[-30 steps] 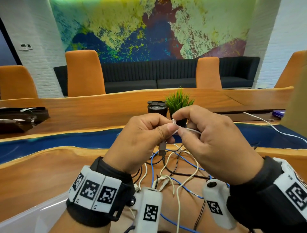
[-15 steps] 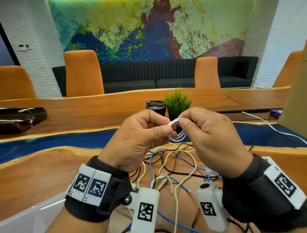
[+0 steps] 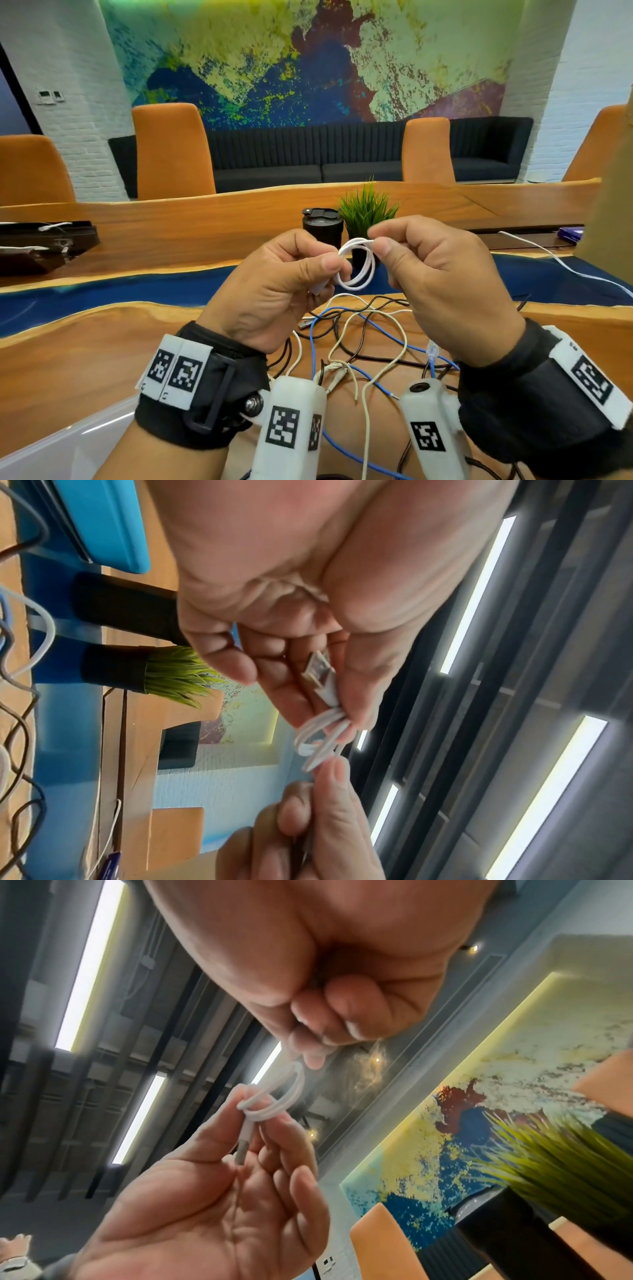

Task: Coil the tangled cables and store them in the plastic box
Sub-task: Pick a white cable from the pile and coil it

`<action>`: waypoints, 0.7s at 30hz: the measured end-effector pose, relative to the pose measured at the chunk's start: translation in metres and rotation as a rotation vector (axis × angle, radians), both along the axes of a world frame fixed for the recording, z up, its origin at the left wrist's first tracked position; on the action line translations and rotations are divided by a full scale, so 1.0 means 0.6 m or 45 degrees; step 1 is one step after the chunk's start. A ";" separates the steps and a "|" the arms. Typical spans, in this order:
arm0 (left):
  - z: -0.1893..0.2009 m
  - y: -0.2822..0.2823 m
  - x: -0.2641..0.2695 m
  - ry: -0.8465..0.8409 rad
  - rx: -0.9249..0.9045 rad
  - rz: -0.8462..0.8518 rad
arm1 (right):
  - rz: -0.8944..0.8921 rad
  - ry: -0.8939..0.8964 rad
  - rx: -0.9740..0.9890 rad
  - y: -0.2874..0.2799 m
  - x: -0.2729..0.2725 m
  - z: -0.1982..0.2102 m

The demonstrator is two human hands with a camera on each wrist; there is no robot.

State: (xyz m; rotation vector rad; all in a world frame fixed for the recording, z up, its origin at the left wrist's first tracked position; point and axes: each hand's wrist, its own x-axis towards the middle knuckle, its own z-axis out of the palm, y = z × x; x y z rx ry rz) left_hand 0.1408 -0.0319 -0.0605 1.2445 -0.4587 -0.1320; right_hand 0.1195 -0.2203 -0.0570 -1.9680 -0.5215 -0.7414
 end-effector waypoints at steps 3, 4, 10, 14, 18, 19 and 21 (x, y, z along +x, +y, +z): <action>-0.002 -0.003 0.003 0.041 -0.066 0.024 | -0.046 -0.122 -0.040 -0.002 -0.010 0.011; -0.003 -0.002 0.005 0.065 -0.104 0.017 | 0.028 -0.152 -0.037 -0.001 -0.017 0.017; -0.007 0.005 0.012 0.222 -0.398 -0.129 | 0.324 -0.064 -0.373 0.008 -0.042 0.027; 0.003 0.006 0.012 0.336 -0.527 0.008 | 0.115 0.164 -0.627 -0.002 -0.029 0.012; 0.017 0.006 0.004 0.294 -0.453 0.099 | -0.289 0.433 -0.902 0.001 0.000 -0.010; 0.019 0.003 -0.001 0.266 -0.411 0.094 | -0.373 0.469 -0.928 -0.002 0.009 -0.014; 0.022 -0.002 -0.008 0.205 -0.322 0.078 | -0.501 0.433 -0.867 -0.012 0.024 -0.020</action>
